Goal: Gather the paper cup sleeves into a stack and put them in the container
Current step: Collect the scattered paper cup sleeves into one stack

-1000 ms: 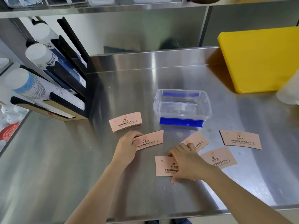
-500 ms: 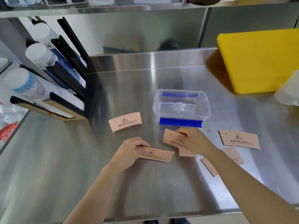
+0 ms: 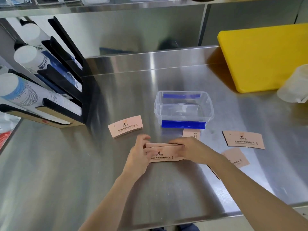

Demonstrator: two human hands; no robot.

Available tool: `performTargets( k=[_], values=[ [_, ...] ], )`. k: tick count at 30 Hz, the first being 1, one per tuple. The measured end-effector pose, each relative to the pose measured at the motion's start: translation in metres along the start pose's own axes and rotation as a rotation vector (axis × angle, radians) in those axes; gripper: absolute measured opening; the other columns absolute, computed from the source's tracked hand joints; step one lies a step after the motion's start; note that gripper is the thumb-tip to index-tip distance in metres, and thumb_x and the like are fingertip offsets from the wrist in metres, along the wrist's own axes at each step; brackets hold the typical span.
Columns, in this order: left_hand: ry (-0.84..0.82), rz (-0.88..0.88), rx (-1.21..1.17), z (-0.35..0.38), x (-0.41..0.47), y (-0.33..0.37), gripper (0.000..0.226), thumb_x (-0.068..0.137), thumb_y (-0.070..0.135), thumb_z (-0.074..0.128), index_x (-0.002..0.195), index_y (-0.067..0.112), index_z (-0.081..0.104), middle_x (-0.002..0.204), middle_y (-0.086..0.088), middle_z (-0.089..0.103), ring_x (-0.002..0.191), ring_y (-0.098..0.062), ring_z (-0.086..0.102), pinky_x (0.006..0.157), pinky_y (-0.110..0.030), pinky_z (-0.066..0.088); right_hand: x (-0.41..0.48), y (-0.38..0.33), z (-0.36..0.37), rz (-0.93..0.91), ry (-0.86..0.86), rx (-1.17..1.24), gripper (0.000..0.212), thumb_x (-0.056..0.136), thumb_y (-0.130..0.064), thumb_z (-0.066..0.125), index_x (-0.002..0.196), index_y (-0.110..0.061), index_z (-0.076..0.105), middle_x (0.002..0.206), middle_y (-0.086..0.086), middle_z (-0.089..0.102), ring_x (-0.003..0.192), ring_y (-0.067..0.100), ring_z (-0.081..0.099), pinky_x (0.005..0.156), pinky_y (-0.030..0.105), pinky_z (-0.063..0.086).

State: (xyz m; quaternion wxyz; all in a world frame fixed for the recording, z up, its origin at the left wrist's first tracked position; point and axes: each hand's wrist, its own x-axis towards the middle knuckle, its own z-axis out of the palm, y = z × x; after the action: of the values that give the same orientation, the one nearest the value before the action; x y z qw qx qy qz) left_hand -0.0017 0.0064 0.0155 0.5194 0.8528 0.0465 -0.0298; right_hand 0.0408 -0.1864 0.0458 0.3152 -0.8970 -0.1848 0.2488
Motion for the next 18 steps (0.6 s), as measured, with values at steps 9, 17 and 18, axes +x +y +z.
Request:
performTargets(
  k=[9,17,18],
  values=[
    [0.039,0.103,-0.154,0.015,-0.002,-0.006,0.059,0.080,-0.003,0.061,0.107,0.043,0.039,0.116,0.010,0.047,0.113,0.001,0.046,0.083,-0.005,0.042,-0.006,0.002,0.027,-0.014,0.192,0.070,0.035,0.087,0.003,0.047,0.117,-0.011,0.059,0.114,0.007,0.063,0.094,0.010,0.049,0.074,-0.001,0.034],
    [0.009,0.041,0.054,-0.009,-0.002,-0.014,0.033,0.079,0.009,0.066,0.069,0.039,0.056,0.062,0.025,0.065,0.065,0.007,0.055,0.062,-0.003,0.039,-0.016,0.003,0.033,0.015,0.435,0.297,0.021,0.086,-0.025,0.060,0.104,-0.016,0.065,0.099,-0.002,0.064,0.084,-0.004,0.055,0.076,0.002,0.038],
    [-0.014,0.042,0.063,-0.012,0.000,-0.014,0.036,0.079,0.009,0.066,0.068,0.041,0.055,0.063,0.031,0.064,0.064,0.009,0.054,0.062,-0.003,0.039,-0.013,0.009,0.032,0.102,0.564,0.302,0.019,0.086,-0.026,0.059,0.098,-0.014,0.065,0.097,0.002,0.065,0.084,0.002,0.056,0.077,0.010,0.041]
  ],
)
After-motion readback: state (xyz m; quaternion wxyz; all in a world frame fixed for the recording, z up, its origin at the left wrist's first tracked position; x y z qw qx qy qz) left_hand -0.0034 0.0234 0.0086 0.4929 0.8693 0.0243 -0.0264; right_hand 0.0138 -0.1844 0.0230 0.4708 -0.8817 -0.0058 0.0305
